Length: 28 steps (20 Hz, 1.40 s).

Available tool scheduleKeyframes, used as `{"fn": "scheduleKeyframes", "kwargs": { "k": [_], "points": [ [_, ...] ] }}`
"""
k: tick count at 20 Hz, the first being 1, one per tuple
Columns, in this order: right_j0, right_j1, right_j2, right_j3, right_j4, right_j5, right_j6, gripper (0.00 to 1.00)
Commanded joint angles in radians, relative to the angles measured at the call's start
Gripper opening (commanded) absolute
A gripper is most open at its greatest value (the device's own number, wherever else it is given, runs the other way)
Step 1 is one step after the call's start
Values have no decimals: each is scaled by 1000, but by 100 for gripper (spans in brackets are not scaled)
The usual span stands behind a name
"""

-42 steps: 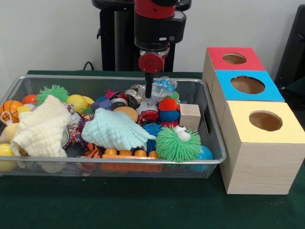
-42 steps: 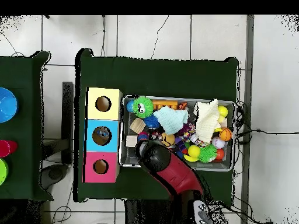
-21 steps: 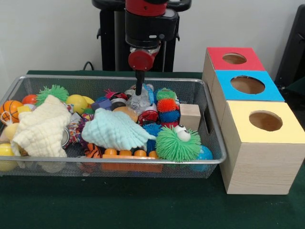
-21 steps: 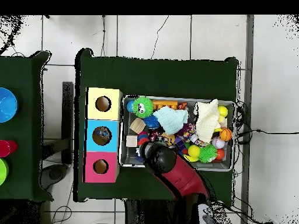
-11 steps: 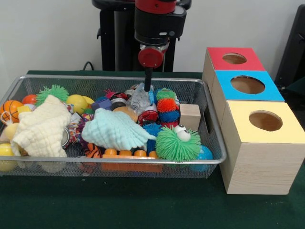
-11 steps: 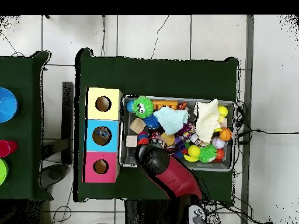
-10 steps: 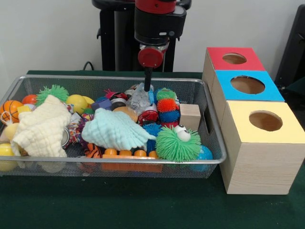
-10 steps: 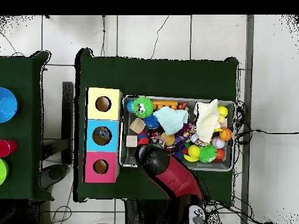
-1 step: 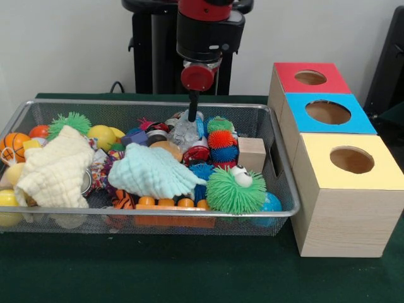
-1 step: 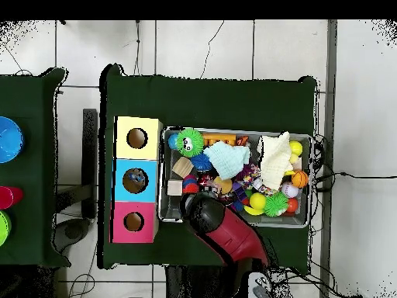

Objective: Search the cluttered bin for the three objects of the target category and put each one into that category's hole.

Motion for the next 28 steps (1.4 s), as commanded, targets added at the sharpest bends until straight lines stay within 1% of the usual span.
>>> {"fn": "scheduleKeyframes", "kwargs": {
  "k": [1,3,6,9,11,18,21,25,27,28],
  "points": [
    [12,43,-41,-181,-132,125,-44,100],
    [-4,41,-16,-185,-164,110,-71,100],
    [-26,42,24,-186,-193,89,-67,100],
    [-66,31,79,-166,-212,80,-70,100],
    [-81,29,101,-157,-220,69,-63,100],
    [-86,22,129,-145,-231,60,-23,100],
    [-97,14,145,-131,-241,44,-32,100],
    [-115,-23,174,-103,-263,46,-57,100],
    [-132,-33,191,-102,-279,65,-78,100],
    [-129,-35,183,-111,-288,81,-78,100]
  ]
}}
